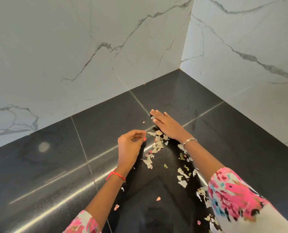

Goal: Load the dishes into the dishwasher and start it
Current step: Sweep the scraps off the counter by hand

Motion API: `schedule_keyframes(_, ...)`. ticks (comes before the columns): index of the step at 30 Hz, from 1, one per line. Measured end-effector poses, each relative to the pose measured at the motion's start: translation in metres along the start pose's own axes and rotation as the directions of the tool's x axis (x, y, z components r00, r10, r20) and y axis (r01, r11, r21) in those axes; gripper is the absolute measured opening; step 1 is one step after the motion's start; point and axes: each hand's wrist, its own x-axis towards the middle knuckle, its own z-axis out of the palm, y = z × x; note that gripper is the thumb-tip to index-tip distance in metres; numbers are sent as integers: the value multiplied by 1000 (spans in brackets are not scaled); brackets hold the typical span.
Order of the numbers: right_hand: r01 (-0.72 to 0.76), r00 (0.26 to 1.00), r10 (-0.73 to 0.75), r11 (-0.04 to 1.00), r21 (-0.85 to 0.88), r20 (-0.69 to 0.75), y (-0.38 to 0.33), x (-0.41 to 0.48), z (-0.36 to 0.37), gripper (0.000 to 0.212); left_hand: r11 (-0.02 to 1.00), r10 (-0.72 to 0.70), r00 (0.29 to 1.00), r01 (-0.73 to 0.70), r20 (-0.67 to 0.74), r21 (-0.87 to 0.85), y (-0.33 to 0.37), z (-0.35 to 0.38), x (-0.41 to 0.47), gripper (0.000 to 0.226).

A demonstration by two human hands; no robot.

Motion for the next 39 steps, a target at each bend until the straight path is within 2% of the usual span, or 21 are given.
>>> schedule_keyframes(3,107,994,-105,990,-96,25,-11,-6,14,43,1000,-17,1000,17,-22,-10,-7,-15,-4,21)
schedule_keyframes(6,203,972,-202,979,2,121,-14,-35,24,40,997,13,1000,-11,-23,71,-20,-36,-13,16)
schedule_keyframes(7,192,964,-203,978,80,172,-14,-45,25,39,991,40,999,-40,-4,127,-26,-43,-18,17)
schedule_keyframes(9,74,963,-145,953,294,228,-17,-64,23,39,964,118,991,-129,63,233,-37,-56,-29,24)
schedule_keyframes(11,-12,975,-83,906,422,206,-24,-73,12,33,918,174,971,-220,163,331,-45,-61,-35,30)
schedule_keyframes(13,-16,989,-48,910,413,142,-35,-70,2,33,839,206,949,-297,240,456,-51,-60,-37,36)
schedule_keyframes(15,2,995,-34,942,337,90,-44,-55,-2,36,800,199,949,-302,246,519,-53,-59,-35,39)
schedule_keyframes(19,9,990,-20,997,77,141,-47,-12,13,45,868,155,961,-244,229,433,-54,-63,-30,39)
schedule_keyframes(21,34,987,-17,994,-104,157,-43,-1,23,48,882,153,964,-233,218,411,-54,-65,-29,40)
schedule_keyframes(23,88,987,-58,976,-197,149,-41,-3,30,49,888,155,965,-230,210,399,-55,-65,-29,40)
schedule_keyframes(26,190,964,-162,974,-124,209,-44,-31,35,46,895,171,963,-241,209,376,-56,-65,-30,39)
schedule_keyframes(28,204,942,-190,979,-21,278,-45,-56,35,43,897,177,962,-245,209,367,-55,-65,-31,39)
schedule_keyframes(31,20,932,-83,984,178,352,-46,-90,24,36,918,163,963,-227,213,326,-52,-65,-32,41)
schedule_keyframes(33,-40,973,-17,971,237,232,-60,-108,19,35,939,143,969,-198,204,280,-50,-67,-33,41)
schedule_keyframes(36,18,1000,-20,992,124,13,-105,-127,39,35,981,102,982,-126,158,151,-53,-70,-30,38)
schedule_keyframes(39,115,993,-112,982,-152,31,-152,-139,91,47,985,16,995,1,98,-174,-51,-79,-28,34)
